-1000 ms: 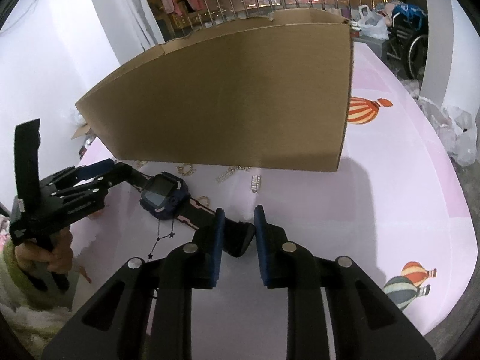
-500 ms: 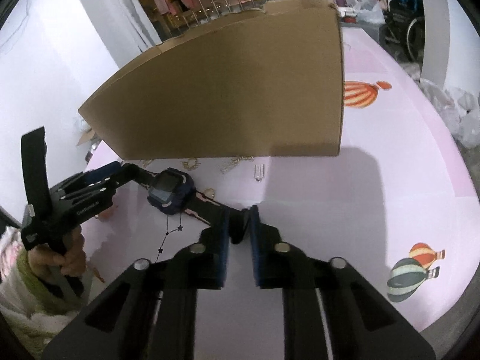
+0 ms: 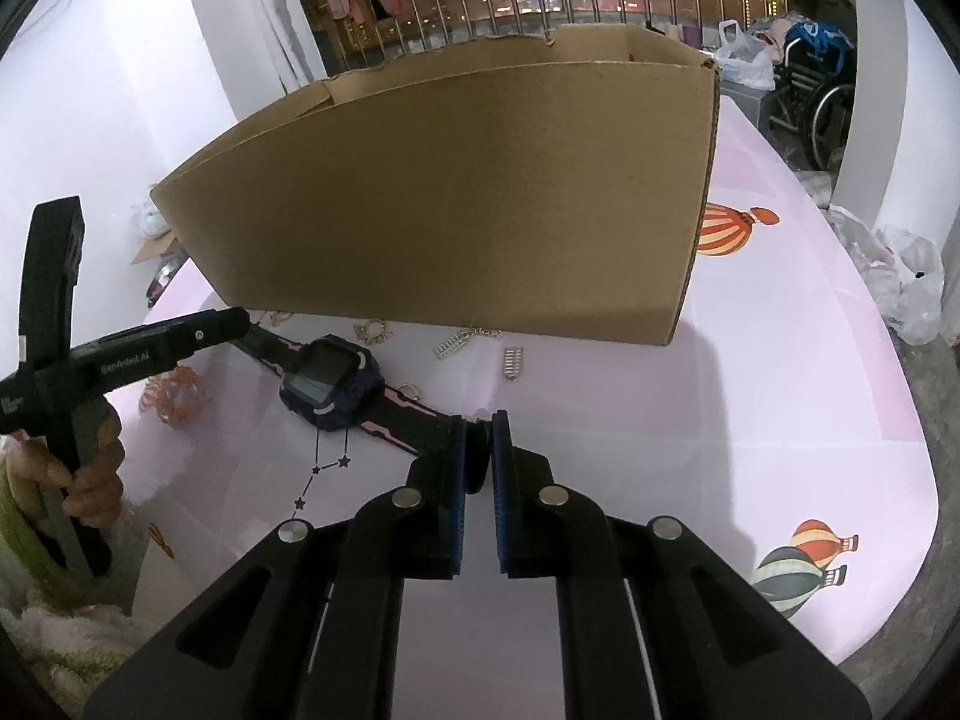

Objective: Organize jewelry
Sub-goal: 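Close the right gripper on the strap end while the left gripper grasps the strap near the watch face, then lift the smartwatch with both grippers and lower it into the box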

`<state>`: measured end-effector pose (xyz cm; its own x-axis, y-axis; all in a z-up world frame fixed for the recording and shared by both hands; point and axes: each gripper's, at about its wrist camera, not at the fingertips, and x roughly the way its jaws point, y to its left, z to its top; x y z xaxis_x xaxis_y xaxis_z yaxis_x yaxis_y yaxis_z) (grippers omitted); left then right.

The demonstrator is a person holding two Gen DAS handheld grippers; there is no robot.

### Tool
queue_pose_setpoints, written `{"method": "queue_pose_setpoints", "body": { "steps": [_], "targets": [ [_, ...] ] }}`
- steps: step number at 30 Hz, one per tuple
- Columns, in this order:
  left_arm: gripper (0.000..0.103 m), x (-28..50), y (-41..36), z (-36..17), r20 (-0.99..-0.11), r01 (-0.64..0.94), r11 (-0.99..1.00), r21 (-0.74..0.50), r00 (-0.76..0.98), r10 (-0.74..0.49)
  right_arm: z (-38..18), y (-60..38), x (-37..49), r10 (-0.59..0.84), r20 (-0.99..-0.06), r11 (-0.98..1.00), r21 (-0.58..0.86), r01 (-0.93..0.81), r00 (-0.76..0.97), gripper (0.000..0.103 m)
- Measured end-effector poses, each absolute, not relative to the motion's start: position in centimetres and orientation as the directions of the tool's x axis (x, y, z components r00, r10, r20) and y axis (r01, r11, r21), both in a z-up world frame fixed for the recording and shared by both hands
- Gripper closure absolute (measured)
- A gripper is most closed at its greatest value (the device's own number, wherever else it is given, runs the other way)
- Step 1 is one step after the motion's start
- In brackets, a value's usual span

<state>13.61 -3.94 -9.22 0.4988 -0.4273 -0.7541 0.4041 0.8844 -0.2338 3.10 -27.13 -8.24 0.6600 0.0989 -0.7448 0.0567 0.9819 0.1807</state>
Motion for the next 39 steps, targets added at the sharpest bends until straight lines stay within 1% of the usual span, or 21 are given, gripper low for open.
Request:
{"method": "queue_pose_setpoints", "body": {
  "steps": [3,8,10,13,15,18,23,26,32,39],
  "targets": [
    [0.047,13.8,-3.8,-9.3,-0.751,0.4,0.875,-0.273,0.479,-0.454,-8.3,-27.2,3.1,0.104,-0.743,0.981,0.186,0.055,0.661,0.095],
    [0.046,14.1,-2.9,-9.3,-0.717,0.399,0.816,-0.419,0.405,-0.567,-8.5,-27.3,3.1,0.112,-0.74,0.98,0.194,0.052,0.663,0.095],
    [0.046,14.0,-3.1,-9.3,-0.713,0.403,0.809,-0.428,0.4,-0.577,-8.6,-27.4,3.0,0.114,-0.74,0.979,0.197,0.052,0.663,0.095],
    [0.046,13.8,-3.5,-9.2,-0.717,0.403,0.82,-0.406,0.416,-0.559,-8.6,-27.4,3.0,0.116,-0.739,0.978,0.2,0.051,0.664,0.095],
    [0.049,13.7,-3.2,-9.1,-0.713,0.397,0.825,-0.403,0.428,-0.555,-8.7,-27.4,2.9,0.116,-0.739,0.979,0.2,0.051,0.664,0.095],
    [0.056,13.8,-3.4,-9.0,-0.711,0.388,0.833,-0.395,0.445,-0.544,-8.7,-27.4,2.9,0.116,-0.738,0.978,0.2,0.052,0.665,0.095],
    [0.076,13.5,-3.8,-8.6,-0.715,0.411,0.838,-0.358,0.457,-0.529,-8.6,-27.5,3.0,0.115,-0.738,0.979,0.199,0.052,0.665,0.095],
    [0.082,13.1,-4.1,-8.3,-0.716,0.432,0.843,-0.322,0.471,-0.515,-8.6,-27.5,3.0,0.115,-0.737,0.979,0.199,0.052,0.666,0.095],
    [0.086,11.8,-4.8,-7.2,-0.708,0.467,0.851,-0.24,0.516,-0.483,-8.0,-27.4,2.6,0.11,-0.718,0.979,0.198,0.05,0.687,0.097],
    [0.089,10.6,-4.3,-6.1,-0.682,0.478,0.849,-0.227,0.544,-0.489,-6.7,-26.6,1.6,0.111,-0.678,0.984,0.177,0.015,0.727,0.098]
  ]
}}
